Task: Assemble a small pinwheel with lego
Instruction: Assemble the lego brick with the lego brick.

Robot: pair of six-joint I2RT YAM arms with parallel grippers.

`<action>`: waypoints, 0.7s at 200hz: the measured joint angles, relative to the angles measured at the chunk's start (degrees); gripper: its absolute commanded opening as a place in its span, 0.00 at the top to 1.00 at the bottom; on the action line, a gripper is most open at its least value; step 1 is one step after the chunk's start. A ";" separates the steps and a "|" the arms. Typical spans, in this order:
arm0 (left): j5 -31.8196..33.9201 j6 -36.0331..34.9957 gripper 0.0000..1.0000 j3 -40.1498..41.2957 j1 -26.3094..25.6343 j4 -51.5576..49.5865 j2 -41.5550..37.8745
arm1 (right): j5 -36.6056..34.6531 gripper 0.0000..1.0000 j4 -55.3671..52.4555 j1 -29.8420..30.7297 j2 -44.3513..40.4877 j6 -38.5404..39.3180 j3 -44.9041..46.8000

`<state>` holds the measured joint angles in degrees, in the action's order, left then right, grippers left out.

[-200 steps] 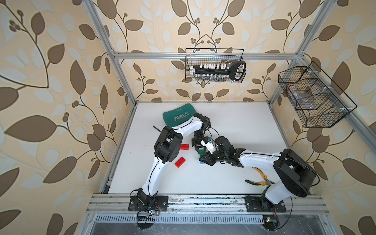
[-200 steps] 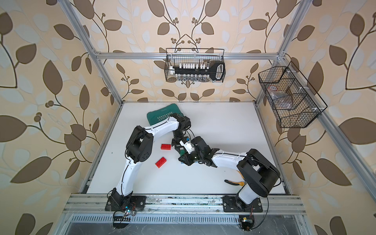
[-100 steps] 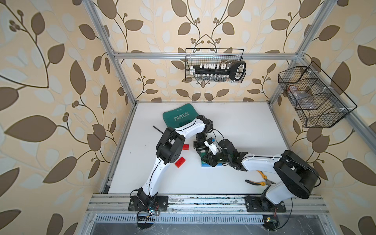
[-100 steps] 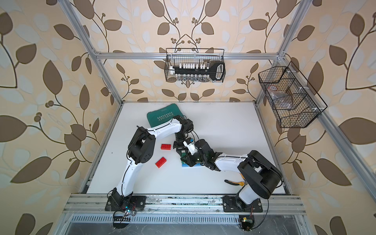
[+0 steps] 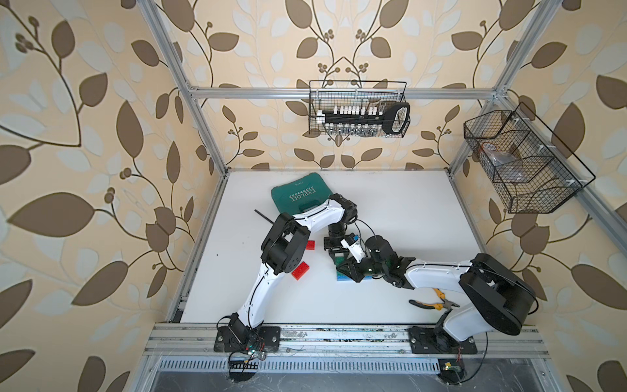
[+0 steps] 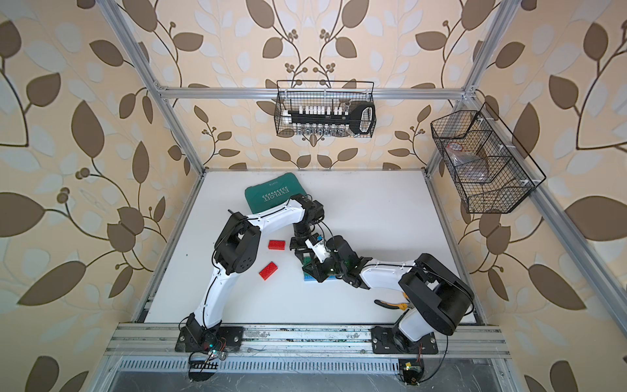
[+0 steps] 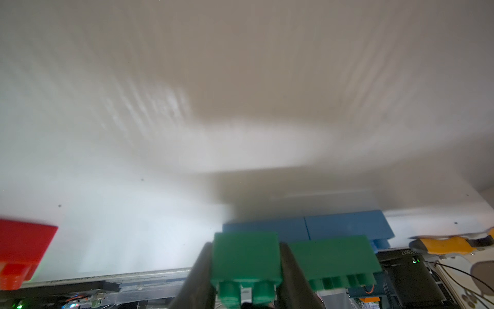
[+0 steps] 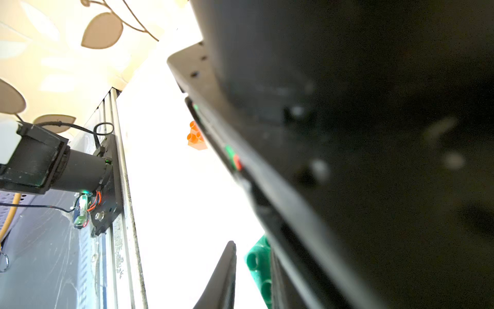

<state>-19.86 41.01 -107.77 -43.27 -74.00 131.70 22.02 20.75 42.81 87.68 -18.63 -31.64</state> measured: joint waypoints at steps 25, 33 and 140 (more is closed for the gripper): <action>-0.07 0.24 1.00 0.09 -0.33 -0.20 -0.02 | -3.02 0.85 -0.68 1.29 -0.68 1.75 0.35; -0.13 0.55 1.00 0.11 -0.33 -0.31 -0.02 | -3.91 0.87 -0.48 1.49 -0.98 2.19 0.85; 0.04 1.53 1.00 1.75 -1.79 -0.02 -0.90 | -31.08 1.00 8.13 19.34 -4.31 -0.33 11.87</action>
<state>-19.81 42.54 -106.02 -45.06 -74.02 130.80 -9.06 28.88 62.15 83.37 -18.96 -19.77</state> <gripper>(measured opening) 0.322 0.049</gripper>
